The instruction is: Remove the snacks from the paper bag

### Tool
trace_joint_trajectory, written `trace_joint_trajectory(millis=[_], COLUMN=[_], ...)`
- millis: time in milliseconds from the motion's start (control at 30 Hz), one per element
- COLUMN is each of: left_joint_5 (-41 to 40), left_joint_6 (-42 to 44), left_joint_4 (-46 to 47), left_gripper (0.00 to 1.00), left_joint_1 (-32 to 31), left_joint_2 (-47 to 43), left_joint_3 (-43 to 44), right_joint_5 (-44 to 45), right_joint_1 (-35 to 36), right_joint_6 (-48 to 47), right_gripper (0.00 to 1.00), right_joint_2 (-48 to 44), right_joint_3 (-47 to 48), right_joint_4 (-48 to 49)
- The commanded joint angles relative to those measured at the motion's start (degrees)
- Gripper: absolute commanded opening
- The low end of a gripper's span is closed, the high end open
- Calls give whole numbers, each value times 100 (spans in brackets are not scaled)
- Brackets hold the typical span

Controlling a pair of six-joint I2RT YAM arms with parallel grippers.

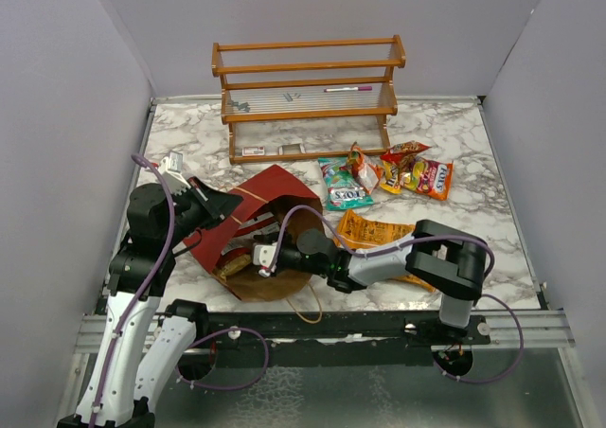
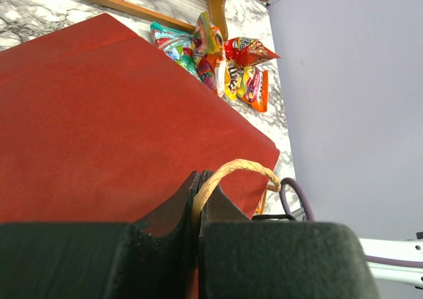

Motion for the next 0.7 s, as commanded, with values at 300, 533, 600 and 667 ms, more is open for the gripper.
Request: trace_joint_trajectory(millis=[300,533,600,667], left_joint_5=[257,329,338,370], left_joint_6=[4,-61,-102,-160], left_joint_4=[291,289,301,322], left_gripper=[0,0,0,0], left_joint_1=[11,9,12,11], left_joint_2=[-15,-5,-40,-55], left_joint_3=[139,147,100,62], right_joint_5=[-175,313,431,480], right_joint_1=[51,51,58,51], right_joint_6=[-449,-750,-814,-893], right_gripper=[49,42,40,40], right_joint_2=[734,1223,1372,1543], right_joint_3=[414,887,1041,1225], right_joint_4=[659,979,1062,1076])
